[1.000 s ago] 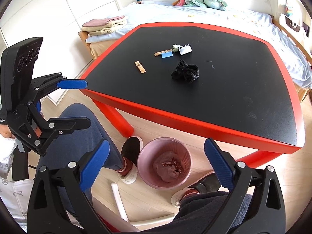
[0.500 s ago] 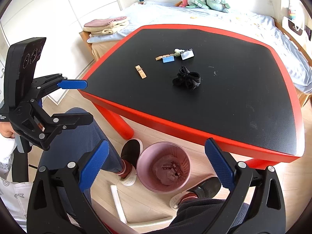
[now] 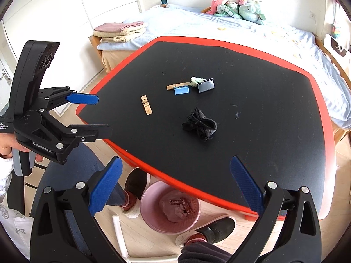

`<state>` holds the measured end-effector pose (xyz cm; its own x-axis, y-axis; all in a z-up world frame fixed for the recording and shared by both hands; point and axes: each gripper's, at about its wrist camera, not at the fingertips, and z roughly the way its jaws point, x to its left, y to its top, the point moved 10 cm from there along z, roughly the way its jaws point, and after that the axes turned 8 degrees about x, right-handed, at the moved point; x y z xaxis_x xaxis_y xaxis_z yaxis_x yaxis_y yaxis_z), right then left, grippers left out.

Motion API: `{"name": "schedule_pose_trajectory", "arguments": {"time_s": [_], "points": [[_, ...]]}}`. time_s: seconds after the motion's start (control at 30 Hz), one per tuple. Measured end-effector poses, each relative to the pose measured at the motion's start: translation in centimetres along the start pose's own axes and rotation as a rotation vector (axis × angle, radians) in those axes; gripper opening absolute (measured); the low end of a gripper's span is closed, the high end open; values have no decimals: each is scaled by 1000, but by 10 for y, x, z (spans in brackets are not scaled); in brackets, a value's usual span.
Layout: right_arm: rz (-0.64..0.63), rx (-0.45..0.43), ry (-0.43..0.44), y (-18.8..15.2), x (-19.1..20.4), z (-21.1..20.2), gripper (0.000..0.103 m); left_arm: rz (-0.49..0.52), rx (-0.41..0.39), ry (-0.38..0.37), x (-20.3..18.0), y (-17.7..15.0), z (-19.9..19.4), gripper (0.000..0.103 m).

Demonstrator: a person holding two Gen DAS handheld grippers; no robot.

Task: Collect trash
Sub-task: 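Move both open grippers back over the table toward the remaining items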

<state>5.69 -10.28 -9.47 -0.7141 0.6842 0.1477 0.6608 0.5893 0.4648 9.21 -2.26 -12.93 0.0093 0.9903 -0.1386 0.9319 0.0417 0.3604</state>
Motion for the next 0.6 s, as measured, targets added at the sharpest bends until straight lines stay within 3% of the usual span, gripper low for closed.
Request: {"name": "schedule_pose_trajectory", "arguments": {"time_s": [0.3,0.6], "points": [[-37,33,3,22,-21,29,97,-190,68,9,28,23,37,95],[-93,72,37,32,-35,66,97,-363,102,75,51,34,72,95]]}}
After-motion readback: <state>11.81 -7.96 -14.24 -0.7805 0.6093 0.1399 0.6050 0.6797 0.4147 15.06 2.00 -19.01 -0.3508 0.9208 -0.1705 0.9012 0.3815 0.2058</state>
